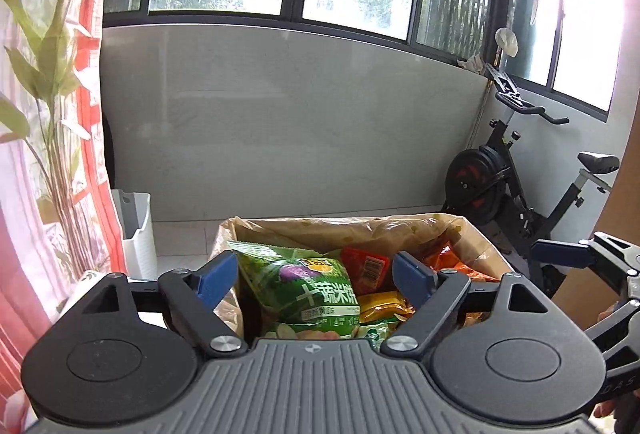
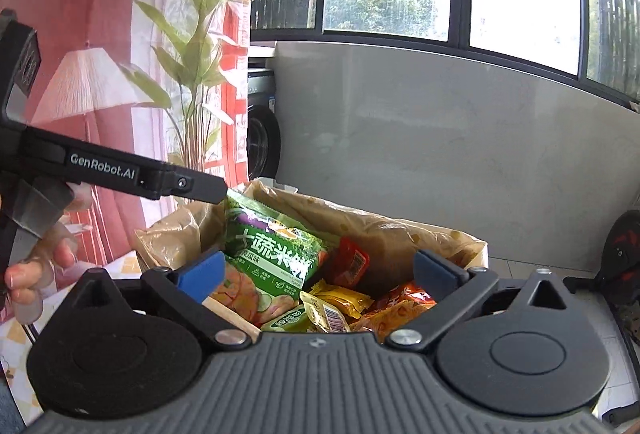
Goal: Organize snacks
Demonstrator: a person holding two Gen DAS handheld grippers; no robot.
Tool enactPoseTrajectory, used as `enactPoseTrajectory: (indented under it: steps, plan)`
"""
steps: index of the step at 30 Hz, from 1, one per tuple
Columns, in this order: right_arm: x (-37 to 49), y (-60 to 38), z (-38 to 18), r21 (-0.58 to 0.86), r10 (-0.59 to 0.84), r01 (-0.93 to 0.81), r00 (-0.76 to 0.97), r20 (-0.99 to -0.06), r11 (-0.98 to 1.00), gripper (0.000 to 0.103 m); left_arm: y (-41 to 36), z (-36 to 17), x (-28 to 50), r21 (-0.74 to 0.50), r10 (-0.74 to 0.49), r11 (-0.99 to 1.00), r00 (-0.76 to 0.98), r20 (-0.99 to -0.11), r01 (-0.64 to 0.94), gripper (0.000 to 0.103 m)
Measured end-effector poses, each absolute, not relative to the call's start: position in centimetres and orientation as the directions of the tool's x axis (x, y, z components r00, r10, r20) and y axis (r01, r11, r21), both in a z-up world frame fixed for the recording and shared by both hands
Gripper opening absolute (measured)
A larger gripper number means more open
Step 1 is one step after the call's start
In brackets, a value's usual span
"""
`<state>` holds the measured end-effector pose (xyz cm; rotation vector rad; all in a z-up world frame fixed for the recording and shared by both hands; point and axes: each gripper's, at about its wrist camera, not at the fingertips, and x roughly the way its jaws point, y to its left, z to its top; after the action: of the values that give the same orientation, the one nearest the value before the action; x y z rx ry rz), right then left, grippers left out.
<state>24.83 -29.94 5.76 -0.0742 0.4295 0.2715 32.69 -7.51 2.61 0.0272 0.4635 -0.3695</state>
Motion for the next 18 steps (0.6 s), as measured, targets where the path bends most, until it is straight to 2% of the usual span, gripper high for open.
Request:
enactPoseTrajectory:
  steps: [4,7,10,14,18]
  plan:
    - [22.9,-30.1,7.4,0.041,0.217,-0.218,0.898,-0.382,0.975,0.103,-7.6,4.0,29.3,0.126,-0.129,0.975,0.925,-0.358,0.185,0.087]
    - [21.1,-30.0,8.5,0.057,0.208,-0.201,0.915,-0.346,0.978,0.103,-7.2,4.9,27.0,0.147,-0.053,0.984,0.951,-0.305,0.102,0.089]
    - [19.6,-30.0,9.6,0.068,0.198,-0.186,0.924,-0.328,0.98,0.103,-6.6,5.9,24.9,0.109,-0.066,0.989,0.96,-0.272,0.099,0.092]
    - [18.0,-30.5,10.6,0.133,0.178,-0.143,0.934,-0.311,0.981,0.103,-6.2,6.9,22.8,0.069,-0.084,0.992,0.955,-0.285,0.108,0.093]
    - [16.8,-30.8,10.9,0.16,0.169,-0.123,0.933,-0.318,0.979,0.103,-6.2,7.0,21.7,0.085,-0.031,0.995,0.959,-0.282,0.057,0.092]
